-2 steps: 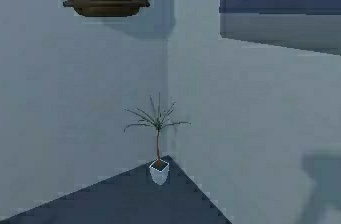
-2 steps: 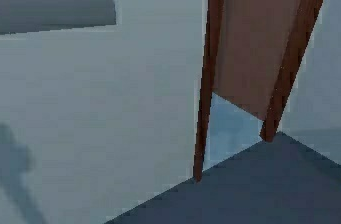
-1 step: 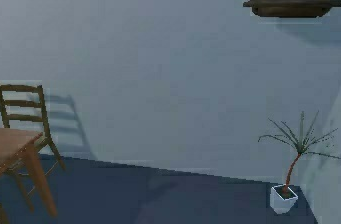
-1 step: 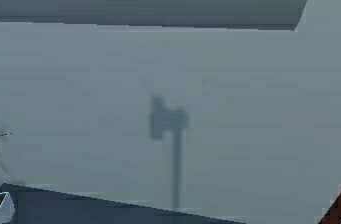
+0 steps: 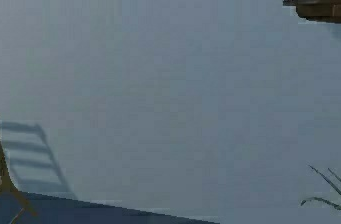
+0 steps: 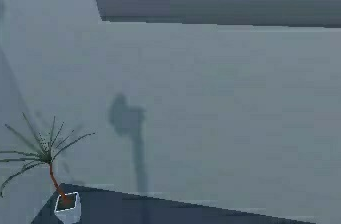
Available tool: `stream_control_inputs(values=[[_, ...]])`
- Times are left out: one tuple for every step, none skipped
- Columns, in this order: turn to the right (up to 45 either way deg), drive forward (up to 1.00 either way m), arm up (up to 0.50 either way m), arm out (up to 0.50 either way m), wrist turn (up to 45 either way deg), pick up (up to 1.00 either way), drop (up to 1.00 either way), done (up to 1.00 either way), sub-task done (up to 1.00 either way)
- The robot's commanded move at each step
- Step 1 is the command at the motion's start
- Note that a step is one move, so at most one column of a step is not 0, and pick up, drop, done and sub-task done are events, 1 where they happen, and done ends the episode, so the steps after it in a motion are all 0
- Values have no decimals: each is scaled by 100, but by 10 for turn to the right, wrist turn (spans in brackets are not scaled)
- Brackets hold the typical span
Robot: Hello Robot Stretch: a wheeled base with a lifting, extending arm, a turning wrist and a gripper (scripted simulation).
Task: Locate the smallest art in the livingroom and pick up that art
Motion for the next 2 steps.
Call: stream_control_inputs(values=[[-450, 0, 0, 0, 0, 0, 0, 0, 0], [-450, 0, 0, 0, 0, 0, 0, 0, 0]])
